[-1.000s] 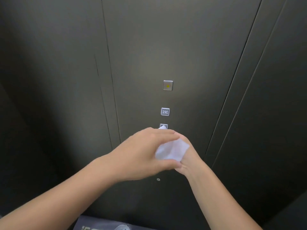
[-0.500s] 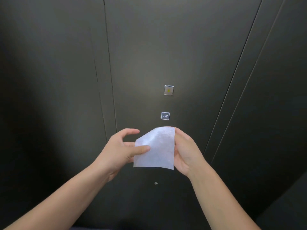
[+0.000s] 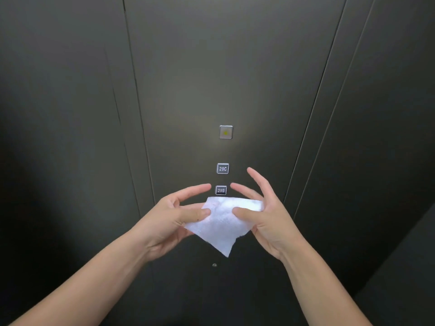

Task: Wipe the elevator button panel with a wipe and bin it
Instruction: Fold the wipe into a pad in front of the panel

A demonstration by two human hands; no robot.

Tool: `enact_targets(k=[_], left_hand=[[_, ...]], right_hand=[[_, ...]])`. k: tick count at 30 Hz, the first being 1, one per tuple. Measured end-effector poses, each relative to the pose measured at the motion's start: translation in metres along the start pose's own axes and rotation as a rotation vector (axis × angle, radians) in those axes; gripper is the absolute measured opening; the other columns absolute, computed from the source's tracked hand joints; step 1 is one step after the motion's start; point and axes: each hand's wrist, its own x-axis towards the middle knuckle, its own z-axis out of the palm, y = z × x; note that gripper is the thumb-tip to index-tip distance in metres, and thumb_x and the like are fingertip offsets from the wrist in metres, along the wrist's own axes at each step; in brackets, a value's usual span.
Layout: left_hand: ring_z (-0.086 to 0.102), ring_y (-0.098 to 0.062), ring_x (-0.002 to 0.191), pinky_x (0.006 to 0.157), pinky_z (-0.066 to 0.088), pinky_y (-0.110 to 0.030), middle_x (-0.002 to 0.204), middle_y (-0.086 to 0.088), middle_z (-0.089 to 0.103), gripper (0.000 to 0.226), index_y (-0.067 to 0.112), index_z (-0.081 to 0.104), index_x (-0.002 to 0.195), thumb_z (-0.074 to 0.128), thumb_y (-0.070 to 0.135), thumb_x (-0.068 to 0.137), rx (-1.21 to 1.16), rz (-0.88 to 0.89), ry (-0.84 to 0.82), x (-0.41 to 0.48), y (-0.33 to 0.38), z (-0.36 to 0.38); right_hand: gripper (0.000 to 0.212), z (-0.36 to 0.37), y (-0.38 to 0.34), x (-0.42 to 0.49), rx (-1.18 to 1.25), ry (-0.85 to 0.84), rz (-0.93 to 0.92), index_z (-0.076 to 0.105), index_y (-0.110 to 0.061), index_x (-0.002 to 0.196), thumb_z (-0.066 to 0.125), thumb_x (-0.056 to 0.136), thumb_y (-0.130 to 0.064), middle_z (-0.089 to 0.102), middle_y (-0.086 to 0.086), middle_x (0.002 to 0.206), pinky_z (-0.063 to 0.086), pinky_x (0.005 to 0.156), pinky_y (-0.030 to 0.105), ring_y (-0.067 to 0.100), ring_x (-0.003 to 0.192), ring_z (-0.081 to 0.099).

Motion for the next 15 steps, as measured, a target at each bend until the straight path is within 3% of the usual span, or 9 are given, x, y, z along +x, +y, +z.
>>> enact_targets(k=[2, 5, 9, 12, 15], left_hand=[[0.074, -0.030, 0.110, 0.080, 0.063, -0.031, 0.124, -0.015, 0.075, 0.059, 0.018, 0.064, 0.133, 0.077, -0.003, 0.079, -0.013, 0.063, 0.011, 0.002, 0.000, 0.000], [0.075, -0.023, 0.108, 0.080, 0.062, -0.027, 0.121, -0.008, 0.077, 0.056, 0.023, 0.072, 0.125, 0.082, -0.002, 0.075, 0.063, 0.254, 0.099, 0.005, -0.001, 0.005], [0.076, -0.019, 0.105, 0.082, 0.060, -0.026, 0.124, -0.005, 0.076, 0.055, 0.031, 0.074, 0.123, 0.078, 0.001, 0.077, 0.112, 0.411, 0.129, 0.004, 0.001, 0.012], [0.077, -0.023, 0.099, 0.076, 0.062, -0.030, 0.116, -0.012, 0.078, 0.060, 0.026, 0.067, 0.132, 0.078, -0.001, 0.079, -0.096, 0.343, 0.098, 0.003, 0.004, 0.018], [0.078, -0.021, 0.077, 0.067, 0.065, -0.033, 0.096, -0.013, 0.081, 0.052, 0.018, 0.067, 0.128, 0.072, -0.003, 0.082, -0.346, 0.146, 0.223, 0.004, 0.006, 0.022]], right_hand=[[0.095, 0.000, -0.007, 0.000, -0.056, 0.056, -0.016, 0.046, -0.056, 0.138, 0.083, 0.075, 0.004, 0.063, -0.006, 0.136, 0.060, 0.091, 0.047, 0.021, 0.118, 0.066], [0.106, 0.000, -0.013, 0.000, 0.050, 0.151, 0.079, 0.039, -0.052, 0.144, 0.084, 0.071, 0.009, 0.059, 0.010, 0.136, 0.064, 0.076, 0.044, 0.030, 0.101, 0.075], [0.104, 0.007, -0.013, -0.007, 0.295, 0.014, 0.304, 0.028, -0.047, 0.150, 0.085, 0.076, -0.002, 0.073, 0.025, 0.117, 0.063, 0.065, 0.040, 0.047, 0.092, 0.074], [0.104, 0.016, -0.009, -0.009, 0.313, -0.012, 0.440, 0.027, -0.041, 0.152, 0.090, 0.072, -0.022, 0.073, 0.026, 0.116, 0.061, 0.061, 0.039, 0.049, 0.097, 0.072], [0.085, 0.024, -0.009, -0.011, 0.330, -0.070, 0.618, 0.044, -0.021, 0.146, 0.085, 0.074, -0.041, 0.069, 0.027, 0.121, 0.060, 0.070, 0.042, 0.047, 0.104, 0.071]])
